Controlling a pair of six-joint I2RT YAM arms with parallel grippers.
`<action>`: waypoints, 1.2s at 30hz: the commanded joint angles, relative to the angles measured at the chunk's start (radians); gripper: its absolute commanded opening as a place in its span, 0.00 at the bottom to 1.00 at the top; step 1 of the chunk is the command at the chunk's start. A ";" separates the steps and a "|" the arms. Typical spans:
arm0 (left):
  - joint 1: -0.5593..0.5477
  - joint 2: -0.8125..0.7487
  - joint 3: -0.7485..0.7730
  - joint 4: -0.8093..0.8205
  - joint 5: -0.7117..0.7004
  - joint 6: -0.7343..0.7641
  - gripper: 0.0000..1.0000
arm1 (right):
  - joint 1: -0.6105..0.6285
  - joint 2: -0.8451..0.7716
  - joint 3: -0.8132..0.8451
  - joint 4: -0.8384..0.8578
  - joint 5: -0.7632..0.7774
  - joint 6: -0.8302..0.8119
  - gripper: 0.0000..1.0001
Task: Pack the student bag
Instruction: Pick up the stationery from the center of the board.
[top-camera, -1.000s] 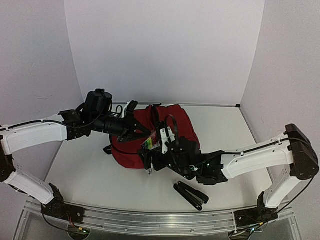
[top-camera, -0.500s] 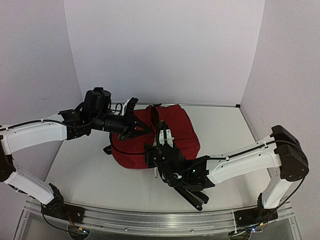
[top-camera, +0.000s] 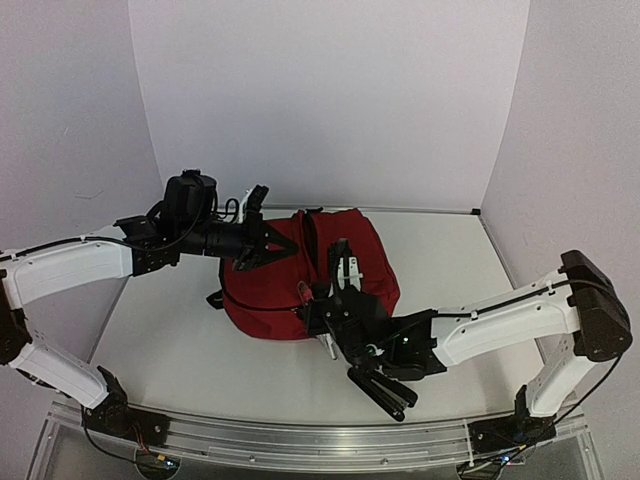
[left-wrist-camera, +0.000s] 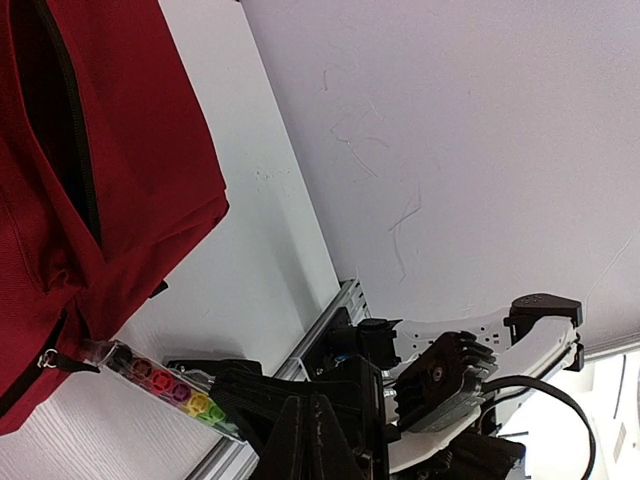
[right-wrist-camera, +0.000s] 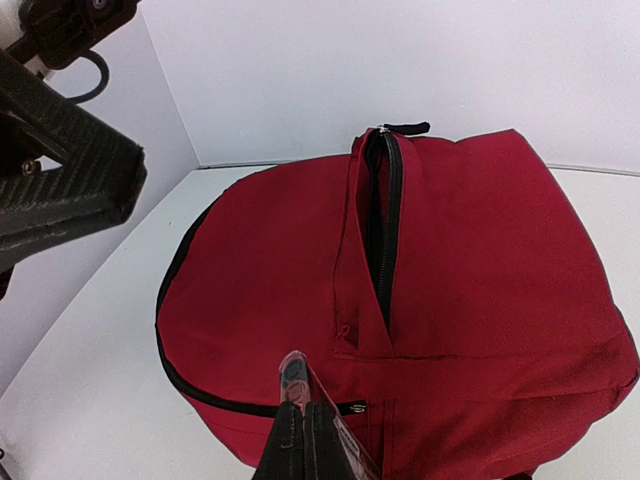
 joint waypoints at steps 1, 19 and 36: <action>0.028 -0.040 0.041 -0.019 -0.008 0.100 0.07 | -0.053 -0.092 -0.033 0.002 -0.207 0.012 0.00; 0.031 -0.184 -0.222 0.079 0.084 0.698 0.98 | -0.408 -0.271 0.059 -0.040 -1.160 0.226 0.00; 0.029 -0.145 -0.280 0.376 0.302 0.629 0.93 | -0.414 -0.214 0.152 0.103 -1.415 0.421 0.00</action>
